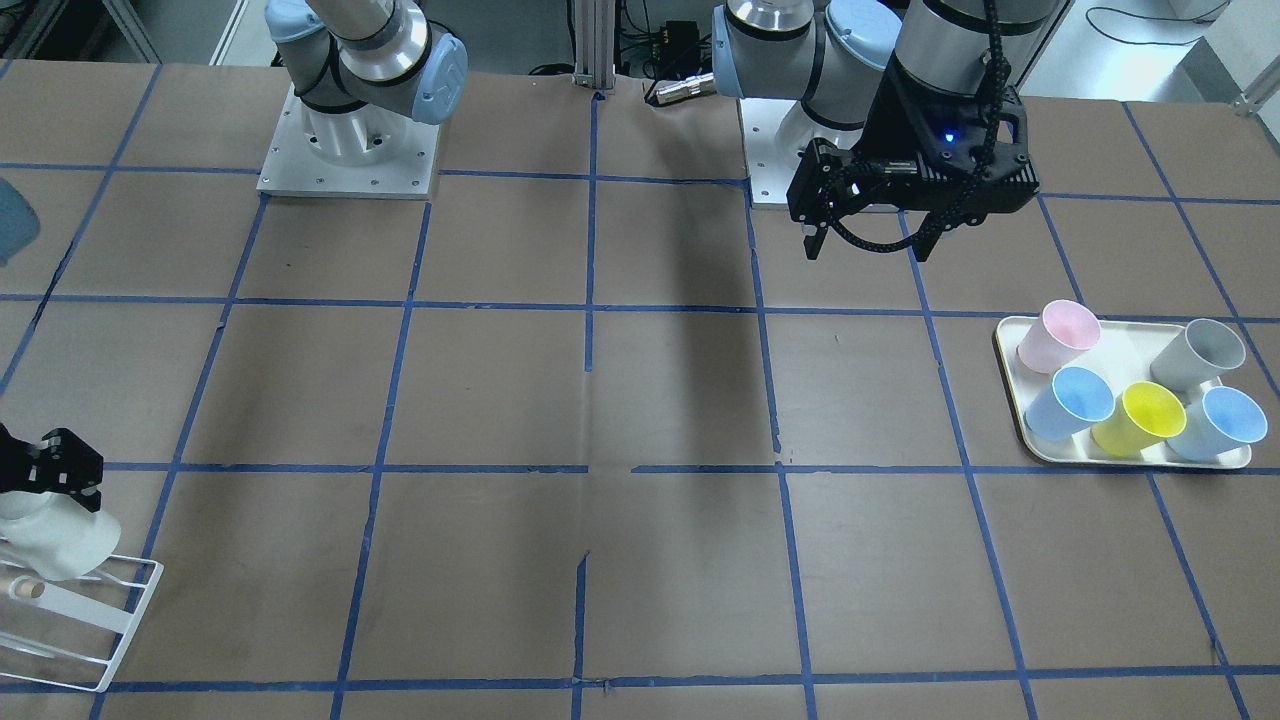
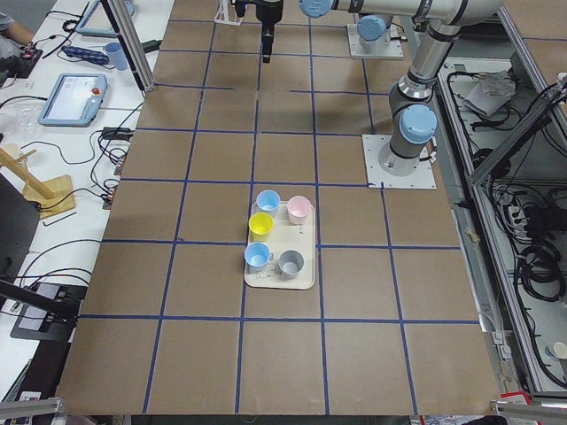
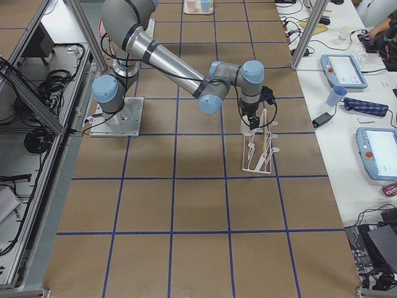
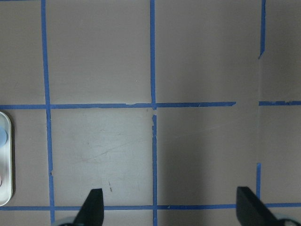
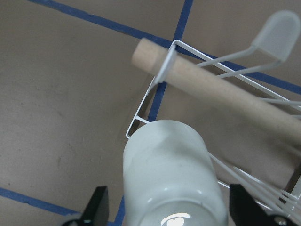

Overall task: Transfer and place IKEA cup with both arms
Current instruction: 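Close the right gripper on the white cup's base on the rack, then lift the white cup off the rack with right gripper while left arm reaches, then bring the white cup toward the left gripper and close it on the rim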

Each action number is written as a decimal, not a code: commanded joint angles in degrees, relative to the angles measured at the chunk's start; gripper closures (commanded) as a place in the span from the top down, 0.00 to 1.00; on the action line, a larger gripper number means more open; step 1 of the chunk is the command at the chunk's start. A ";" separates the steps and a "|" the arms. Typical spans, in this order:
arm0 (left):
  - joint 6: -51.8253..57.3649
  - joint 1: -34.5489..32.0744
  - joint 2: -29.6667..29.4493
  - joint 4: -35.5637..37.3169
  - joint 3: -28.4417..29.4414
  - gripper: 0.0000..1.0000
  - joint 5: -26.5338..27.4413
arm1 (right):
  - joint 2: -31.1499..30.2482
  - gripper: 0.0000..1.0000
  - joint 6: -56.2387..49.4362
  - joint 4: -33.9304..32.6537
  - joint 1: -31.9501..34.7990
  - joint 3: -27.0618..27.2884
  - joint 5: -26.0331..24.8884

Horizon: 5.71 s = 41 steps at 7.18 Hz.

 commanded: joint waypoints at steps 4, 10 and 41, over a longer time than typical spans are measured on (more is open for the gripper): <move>0.00 0.09 0.00 0.00 0.01 1.00 0.00 | 0.00 0.82 -0.27 0.08 0.00 -0.07 -0.71; 0.09 0.09 0.00 0.00 -0.08 1.00 0.00 | -0.79 0.19 -0.36 0.70 0.00 -0.16 -0.97; 6.08 0.35 -9.14 18.02 -21.00 1.00 -83.58 | -9.14 0.11 -20.84 83.14 12.40 1.07 67.05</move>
